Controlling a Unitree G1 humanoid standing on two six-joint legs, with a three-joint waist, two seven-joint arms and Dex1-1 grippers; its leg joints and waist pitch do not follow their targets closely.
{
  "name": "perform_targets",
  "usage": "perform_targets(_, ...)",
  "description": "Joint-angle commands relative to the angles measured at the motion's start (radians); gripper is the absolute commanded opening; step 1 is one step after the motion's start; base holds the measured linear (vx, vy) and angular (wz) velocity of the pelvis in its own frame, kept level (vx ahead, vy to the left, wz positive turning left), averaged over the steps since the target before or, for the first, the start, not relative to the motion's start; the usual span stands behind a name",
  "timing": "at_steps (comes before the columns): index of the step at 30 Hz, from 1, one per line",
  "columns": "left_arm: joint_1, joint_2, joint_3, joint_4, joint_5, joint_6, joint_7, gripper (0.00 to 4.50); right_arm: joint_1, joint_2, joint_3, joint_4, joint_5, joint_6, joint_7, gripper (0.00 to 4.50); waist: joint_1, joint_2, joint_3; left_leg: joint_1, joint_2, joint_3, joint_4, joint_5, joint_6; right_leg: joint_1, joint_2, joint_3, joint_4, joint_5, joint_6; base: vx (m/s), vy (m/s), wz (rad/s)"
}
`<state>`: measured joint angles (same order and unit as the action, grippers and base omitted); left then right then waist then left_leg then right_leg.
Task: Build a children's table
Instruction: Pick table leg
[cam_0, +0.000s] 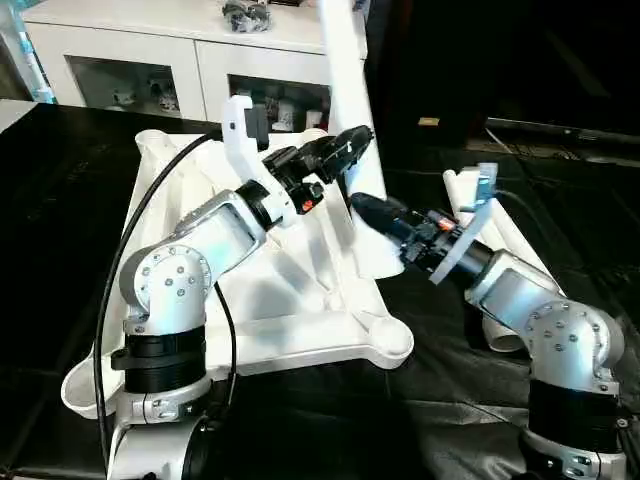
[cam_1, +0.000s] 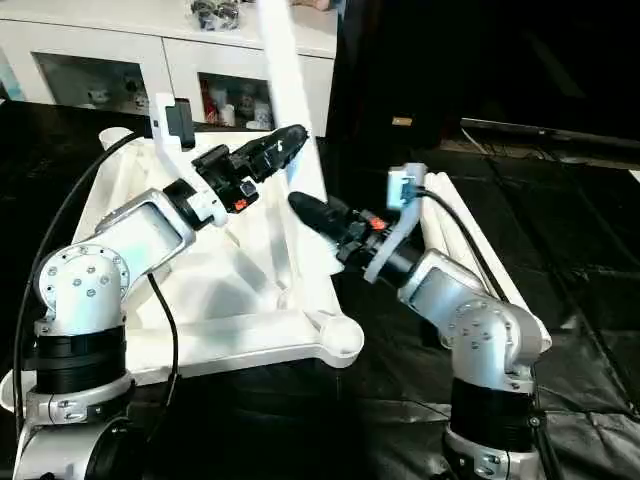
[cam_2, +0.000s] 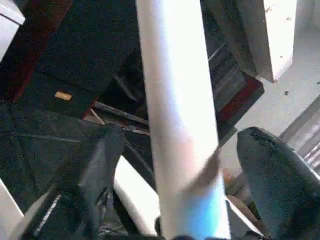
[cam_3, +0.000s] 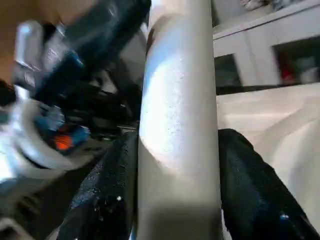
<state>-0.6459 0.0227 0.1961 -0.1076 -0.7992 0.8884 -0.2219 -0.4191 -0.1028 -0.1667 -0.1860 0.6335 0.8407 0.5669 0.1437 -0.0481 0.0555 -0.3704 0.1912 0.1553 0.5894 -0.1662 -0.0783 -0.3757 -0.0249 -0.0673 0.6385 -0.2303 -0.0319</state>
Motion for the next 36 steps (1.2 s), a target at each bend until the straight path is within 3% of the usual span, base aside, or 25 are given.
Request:
perform_targets(1, -0.016, 0.004, -0.026, -0.004, 0.016, 0.009, 0.012, 3.59, 0.006, -0.024, 0.053, -0.020, -0.086, -0.088, -0.028, 1.91, 0.000, 0.005, -0.063, 0.010, 0.038, -0.009, -0.061, -0.102, -0.044, 0.048, -0.110, 0.062, -0.091, -0.121, -0.047, 0.000, 0.000, 0.00)
perform_targets(3, -0.015, 0.003, -0.028, -0.006, 0.029, 0.004, 0.026, 3.65, 0.007, -0.037, 0.086, -0.020, -0.125, -0.117, -0.036, 1.91, -0.001, 0.005, -0.063, 0.010, 0.038, -0.009, -0.061, -0.106, -0.045, 0.049, -0.109, 0.063, -0.090, -0.120, -0.042, 0.000, 0.000, 0.00)
perform_targets(4, -0.017, 0.001, -0.030, -0.004, 0.036, 0.000, 0.033, 3.44, 0.009, -0.056, 0.130, -0.018, -0.172, -0.145, -0.039, 1.91, -0.001, 0.004, -0.062, 0.010, 0.038, -0.010, -0.062, -0.108, -0.047, 0.050, -0.109, 0.062, -0.091, -0.118, -0.040, 0.000, 0.000, 0.00)
perform_targets(5, -0.017, 0.001, -0.030, -0.004, 0.036, 0.000, 0.033, 3.19, 0.009, -0.056, 0.130, -0.018, -0.172, -0.145, -0.039, 1.91, -0.002, 0.003, -0.062, 0.009, 0.037, -0.009, -0.061, -0.107, -0.047, 0.051, -0.108, 0.063, -0.091, -0.115, -0.038, 0.000, 0.000, 0.00)
perform_targets(6, -0.021, -0.007, -0.031, -0.002, 0.039, -0.001, 0.044, 3.19, 0.012, -0.074, 0.184, -0.011, -0.230, -0.183, -0.051, 1.91, -0.001, 0.003, -0.063, 0.008, 0.038, -0.010, -0.060, -0.101, -0.046, 0.051, -0.109, 0.063, -0.089, -0.104, -0.038, 0.000, 0.000, 0.00)
perform_targets(8, -0.026, -0.017, -0.030, 0.004, 0.041, 0.004, 0.062, 3.26, 0.014, -0.073, 0.210, -0.009, -0.254, -0.202, -0.060, 1.91, -0.003, 0.004, -0.062, 0.008, 0.036, -0.009, -0.059, -0.102, -0.041, 0.051, -0.107, 0.063, -0.089, -0.091, -0.039, 0.000, 0.000, 0.00)
perform_targets(11, -0.028, -0.015, -0.044, 0.011, 0.063, 0.000, 0.075, 2.65, 0.016, -0.072, 0.234, -0.007, -0.284, -0.231, -0.061, 1.91, -0.004, 0.004, -0.063, 0.010, 0.038, -0.010, -0.060, -0.109, -0.032, 0.049, -0.107, 0.063, -0.088, -0.087, -0.046, 0.000, 0.000, 0.00)
perform_targets(13, -0.026, -0.013, -0.068, 0.016, 0.098, -0.029, 0.080, 2.69, 0.019, -0.069, 0.262, 0.002, -0.319, -0.268, -0.074, 1.91, -0.005, 0.004, -0.063, 0.010, 0.040, -0.011, -0.061, -0.108, -0.030, 0.049, -0.107, 0.063, -0.087, -0.071, -0.050, 0.000, 0.000, 0.00)
perform_targets(16, -0.030, -0.028, -0.057, 0.021, 0.101, -0.038, 0.101, 2.25, 0.023, -0.071, 0.278, 0.008, -0.336, -0.297, -0.082, 1.91, -0.005, 0.004, -0.065, 0.010, 0.040, -0.011, -0.060, -0.103, -0.029, 0.051, -0.109, 0.063, -0.084, -0.048, -0.060, 0.000, 0.000, 0.00)
perform_targets(20, -0.040, -0.034, -0.046, 0.034, 0.110, -0.048, 0.120, 2.02, 0.025, -0.064, 0.292, 0.008, -0.347, -0.314, -0.086, 1.91, -0.007, 0.007, -0.064, 0.009, 0.039, -0.010, -0.059, -0.111, -0.027, 0.050, -0.107, 0.063, -0.085, -0.047, -0.068, 0.000, 0.000, 0.00)
perform_targets(32, -0.053, -0.064, -0.015, 0.048, 0.094, -0.074, 0.129, 1.90, 0.034, -0.068, 0.325, 0.021, -0.378, -0.356, -0.075, 1.89, -0.007, 0.006, -0.064, 0.010, 0.039, -0.010, -0.058, -0.117, -0.019, 0.051, -0.107, 0.063, -0.086, -0.049, -0.067, 0.000, 0.000, 0.00)
perform_targets(36, -0.057, -0.044, -0.023, 0.057, 0.138, -0.106, 0.123, 1.89, 0.035, -0.065, 0.330, 0.030, -0.368, -0.357, -0.052, 1.89, -0.007, 0.008, -0.064, 0.011, 0.041, -0.011, -0.059, -0.122, -0.019, 0.050, -0.108, 0.063, -0.087, -0.051, -0.064, 0.000, 0.000, 0.00)
